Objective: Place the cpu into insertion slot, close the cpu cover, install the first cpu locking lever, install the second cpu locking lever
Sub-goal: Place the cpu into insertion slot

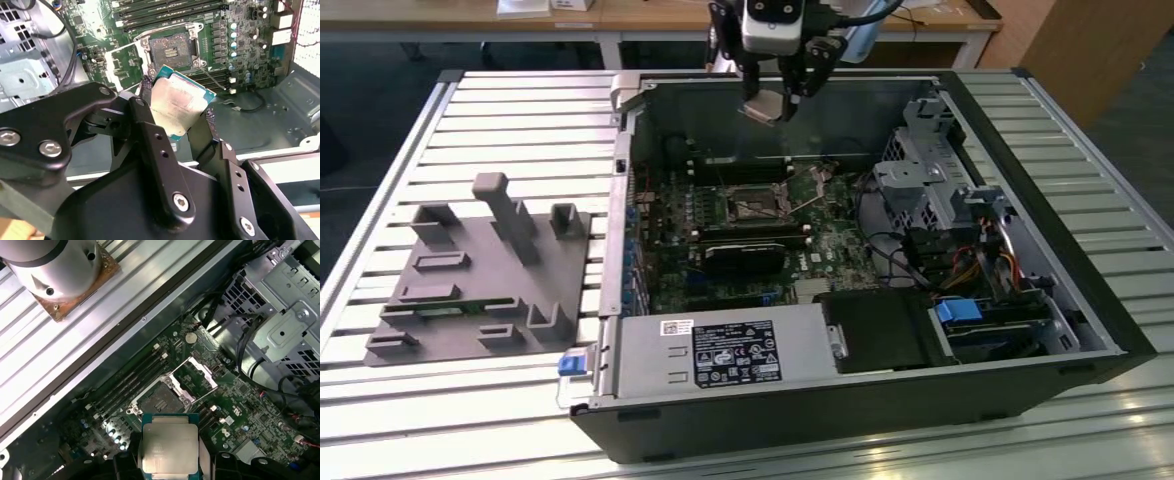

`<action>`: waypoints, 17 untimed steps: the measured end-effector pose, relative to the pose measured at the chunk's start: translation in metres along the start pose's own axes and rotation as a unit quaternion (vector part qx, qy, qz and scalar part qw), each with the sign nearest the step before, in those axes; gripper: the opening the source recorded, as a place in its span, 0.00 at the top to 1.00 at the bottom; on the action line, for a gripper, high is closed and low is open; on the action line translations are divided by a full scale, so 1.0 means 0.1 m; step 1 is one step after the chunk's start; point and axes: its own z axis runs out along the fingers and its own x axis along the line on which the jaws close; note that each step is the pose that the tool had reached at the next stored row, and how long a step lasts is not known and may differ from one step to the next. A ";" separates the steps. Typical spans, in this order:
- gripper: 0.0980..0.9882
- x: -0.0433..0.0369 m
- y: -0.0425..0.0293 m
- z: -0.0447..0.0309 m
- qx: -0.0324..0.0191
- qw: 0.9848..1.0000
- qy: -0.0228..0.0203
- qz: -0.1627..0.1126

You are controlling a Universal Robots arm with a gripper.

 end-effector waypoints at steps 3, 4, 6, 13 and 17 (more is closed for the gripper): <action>0.51 0.002 0.001 0.012 0.000 1.000 -0.001 0.015; 0.51 0.002 0.001 0.016 0.000 1.000 -0.002 0.021; 0.51 0.003 0.002 0.024 0.000 0.999 -0.002 0.032; 0.51 0.006 0.002 0.055 0.007 0.998 0.002 0.067; 0.51 0.008 0.004 0.077 0.007 0.996 0.001 0.089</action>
